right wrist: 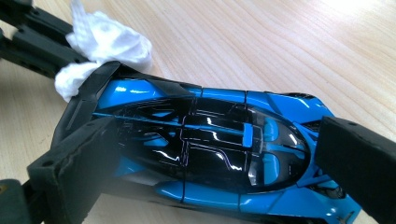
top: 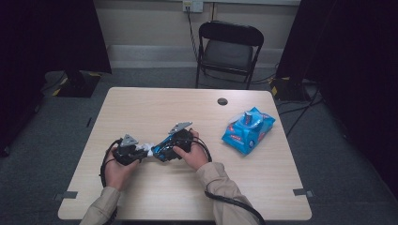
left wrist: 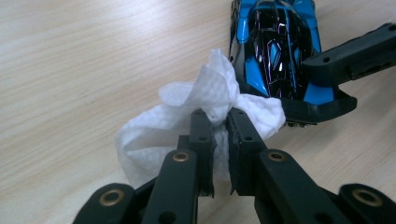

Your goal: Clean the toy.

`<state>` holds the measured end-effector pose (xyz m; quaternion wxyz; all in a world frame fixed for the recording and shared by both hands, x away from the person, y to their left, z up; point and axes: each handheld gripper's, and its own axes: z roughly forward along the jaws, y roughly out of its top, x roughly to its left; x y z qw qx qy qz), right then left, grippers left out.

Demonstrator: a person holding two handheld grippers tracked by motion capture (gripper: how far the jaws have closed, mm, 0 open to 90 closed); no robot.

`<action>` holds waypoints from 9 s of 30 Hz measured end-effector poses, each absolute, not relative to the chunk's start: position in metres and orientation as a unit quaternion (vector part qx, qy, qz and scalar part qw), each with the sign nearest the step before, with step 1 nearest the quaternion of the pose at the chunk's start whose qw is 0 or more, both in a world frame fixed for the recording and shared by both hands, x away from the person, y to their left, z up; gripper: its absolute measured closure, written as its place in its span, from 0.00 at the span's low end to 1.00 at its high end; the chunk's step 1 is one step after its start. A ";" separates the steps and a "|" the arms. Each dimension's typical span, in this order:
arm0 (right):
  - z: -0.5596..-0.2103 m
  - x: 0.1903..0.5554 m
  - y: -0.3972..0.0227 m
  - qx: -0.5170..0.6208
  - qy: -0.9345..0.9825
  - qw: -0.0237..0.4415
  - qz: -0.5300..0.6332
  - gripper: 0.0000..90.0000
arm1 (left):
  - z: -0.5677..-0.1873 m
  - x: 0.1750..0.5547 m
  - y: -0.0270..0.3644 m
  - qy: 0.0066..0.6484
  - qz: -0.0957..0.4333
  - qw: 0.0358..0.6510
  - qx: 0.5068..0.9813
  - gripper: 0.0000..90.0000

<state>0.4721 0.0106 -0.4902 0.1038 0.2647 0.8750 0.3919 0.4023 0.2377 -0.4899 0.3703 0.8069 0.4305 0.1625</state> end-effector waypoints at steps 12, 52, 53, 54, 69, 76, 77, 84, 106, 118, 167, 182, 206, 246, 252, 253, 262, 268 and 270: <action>-0.490 0.472 0.011 0.265 0.875 0.104 0.392 0.00 | -0.498 0.401 0.231 0.427 0.149 0.368 0.812 0.91; -0.492 0.470 0.009 0.268 0.869 0.107 0.401 0.00 | -0.492 0.374 0.199 0.404 0.089 0.361 0.836 0.92; -0.492 0.470 0.009 0.267 0.870 0.107 0.402 0.00 | -0.491 0.374 0.199 0.399 0.089 0.359 0.839 0.92; -0.492 0.470 0.009 0.266 0.870 0.107 0.402 0.00 | -0.491 0.375 0.198 0.398 0.092 0.358 0.839 0.92; -0.492 0.470 0.009 0.267 0.869 0.107 0.403 0.00 | -0.477 0.372 0.187 0.369 0.056 0.363 0.854 0.92; -0.492 0.470 0.009 0.266 0.869 0.107 0.403 0.00 | -0.459 0.372 0.195 0.364 0.053 0.387 0.845 0.92; -0.492 0.471 0.009 0.266 0.869 0.107 0.403 0.00 | -0.456 0.372 0.197 0.364 0.057 0.393 0.843 0.92; -0.492 0.470 0.009 0.268 0.870 0.106 0.401 0.00 | -0.437 0.374 0.212 0.371 0.085 0.419 0.824 0.92; -0.491 0.472 0.009 0.265 0.873 0.104 0.395 0.00 | -0.450 0.441 0.228 0.439 0.112 0.396 0.799 0.91; -0.490 0.473 0.010 0.263 0.876 0.101 0.392 0.00 | -0.467 0.468 0.219 0.456 0.111 0.362 0.805 0.89; -0.490 0.475 0.010 0.258 0.878 0.099 0.392 0.00 | -0.496 0.485 0.211 0.454 0.135 0.364 0.802 0.76; -0.490 0.474 0.010 0.258 0.878 0.100 0.392 0.00 | -0.487 0.471 0.212 0.456 0.112 0.338 0.816 0.99; -0.490 0.474 0.010 0.257 0.877 0.099 0.393 0.00 | -0.470 0.451 0.235 0.462 0.138 0.343 0.806 0.79; -0.491 0.475 0.009 0.256 0.877 0.099 0.395 0.00 | -0.486 0.501 0.182 0.441 0.114 0.350 0.819 0.92; -0.492 0.475 0.008 0.257 0.874 0.101 0.399 0.00 | -0.494 0.510 0.177 0.443 0.114 0.363 0.812 0.89; -0.492 0.475 0.007 0.258 0.874 0.102 0.400 0.00 | -0.494 0.511 0.177 0.440 0.113 0.364 0.813 0.89; -0.491 0.476 0.008 0.258 0.876 0.101 0.395 0.00 | -0.491 0.509 0.173 0.416 0.123 0.343 0.833 0.94; -0.491 0.476 0.007 0.255 0.877 0.100 0.395 0.00 | -0.491 0.501 0.180 0.418 0.117 0.348 0.831 0.94; -0.491 0.476 0.007 0.254 0.877 0.100 0.395 0.00 | -0.490 0.498 0.182 0.424 0.114 0.349 0.828 0.94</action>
